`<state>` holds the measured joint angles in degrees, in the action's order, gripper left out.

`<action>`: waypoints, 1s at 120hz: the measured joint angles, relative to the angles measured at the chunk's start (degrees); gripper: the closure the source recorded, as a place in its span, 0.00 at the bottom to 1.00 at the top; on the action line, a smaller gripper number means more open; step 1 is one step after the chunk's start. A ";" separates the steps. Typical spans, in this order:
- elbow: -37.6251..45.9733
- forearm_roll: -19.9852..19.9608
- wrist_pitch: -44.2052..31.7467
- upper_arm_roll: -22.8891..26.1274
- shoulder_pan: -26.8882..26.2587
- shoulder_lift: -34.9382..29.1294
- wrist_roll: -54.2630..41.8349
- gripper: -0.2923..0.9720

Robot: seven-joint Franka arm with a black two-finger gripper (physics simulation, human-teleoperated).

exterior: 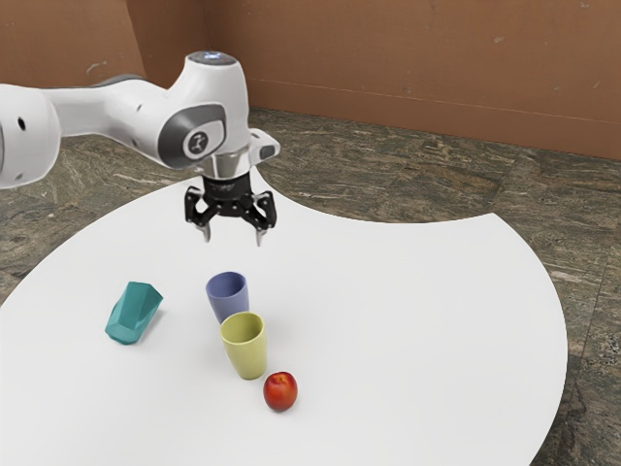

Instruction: Place the left cup onto the right cup

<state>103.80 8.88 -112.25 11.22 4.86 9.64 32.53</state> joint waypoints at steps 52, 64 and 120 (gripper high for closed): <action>0.99 0.32 -5.11 -0.01 0.23 4.72 5.97 0.23; 0.99 0.39 -6.33 -0.20 0.24 6.08 6.82 0.23; 0.99 0.44 -11.52 -2.27 0.42 10.80 8.01 0.23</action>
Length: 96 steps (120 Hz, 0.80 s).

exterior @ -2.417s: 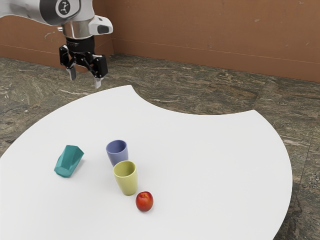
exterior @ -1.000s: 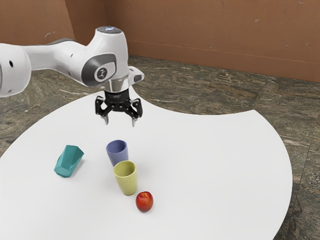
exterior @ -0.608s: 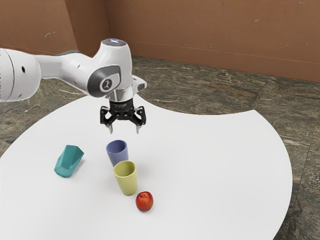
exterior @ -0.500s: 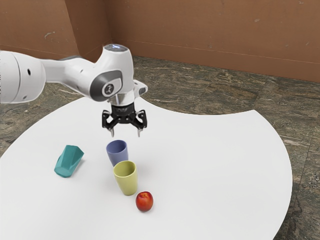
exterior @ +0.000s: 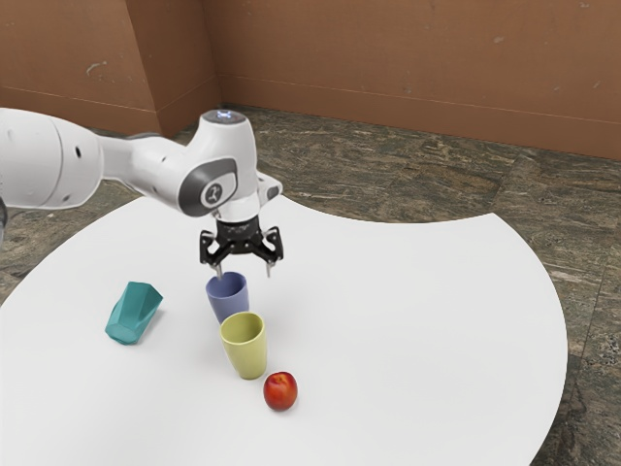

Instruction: Place the left cup onto the right cup

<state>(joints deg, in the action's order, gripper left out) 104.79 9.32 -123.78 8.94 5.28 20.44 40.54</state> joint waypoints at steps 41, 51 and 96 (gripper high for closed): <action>0.03 0.00 -2.05 0.49 -0.38 0.82 0.48 0.23; 0.67 0.00 -2.32 0.63 -0.43 0.48 0.66 0.23; 3.14 0.13 -4.92 0.72 -0.29 0.48 1.44 0.23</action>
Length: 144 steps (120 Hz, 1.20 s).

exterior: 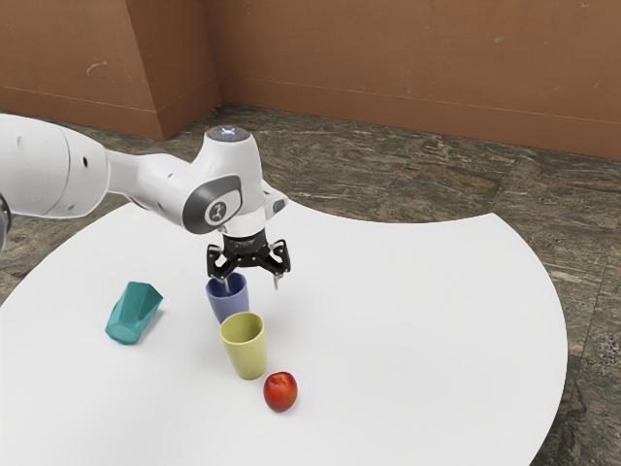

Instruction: Place the left cup onto the right cup

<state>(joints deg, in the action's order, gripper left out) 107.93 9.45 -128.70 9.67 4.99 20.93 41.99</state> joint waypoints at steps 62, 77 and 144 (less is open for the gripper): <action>-0.05 1.69 -1.45 -0.88 0.00 1.80 0.12 0.51; 0.09 1.80 -1.38 -1.39 0.02 1.80 0.03 0.61; 0.21 2.33 -0.08 -2.29 -0.14 -0.17 -0.05 0.83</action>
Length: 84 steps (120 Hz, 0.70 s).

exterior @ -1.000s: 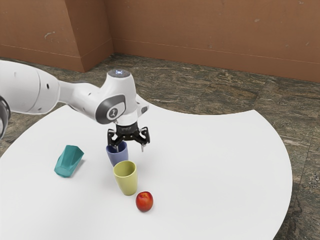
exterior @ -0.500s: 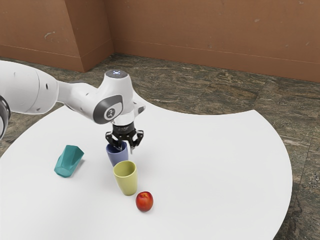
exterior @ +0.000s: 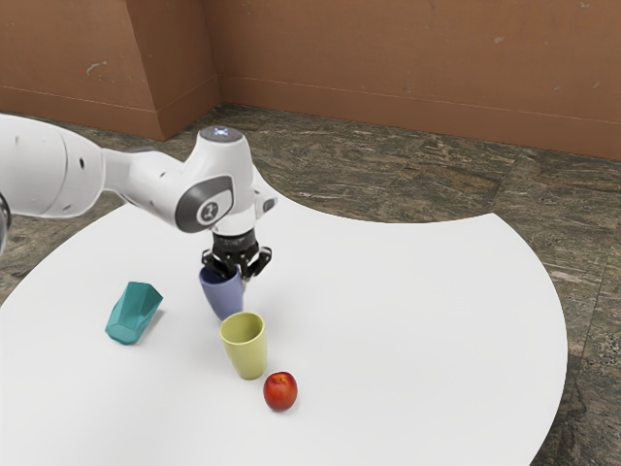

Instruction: Place the left cup onto the right cup

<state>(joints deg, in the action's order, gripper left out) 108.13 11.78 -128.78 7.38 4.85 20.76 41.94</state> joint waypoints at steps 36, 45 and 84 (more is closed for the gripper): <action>-0.17 1.76 2.55 0.25 -0.92 -4.97 -0.59 0.85; -0.27 1.76 3.83 0.59 -1.41 -6.70 -0.72 0.85; -0.33 -0.09 10.15 5.97 -2.34 -12.34 0.13 0.85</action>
<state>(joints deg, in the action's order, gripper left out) 107.81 11.69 -118.63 13.34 2.51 8.42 42.07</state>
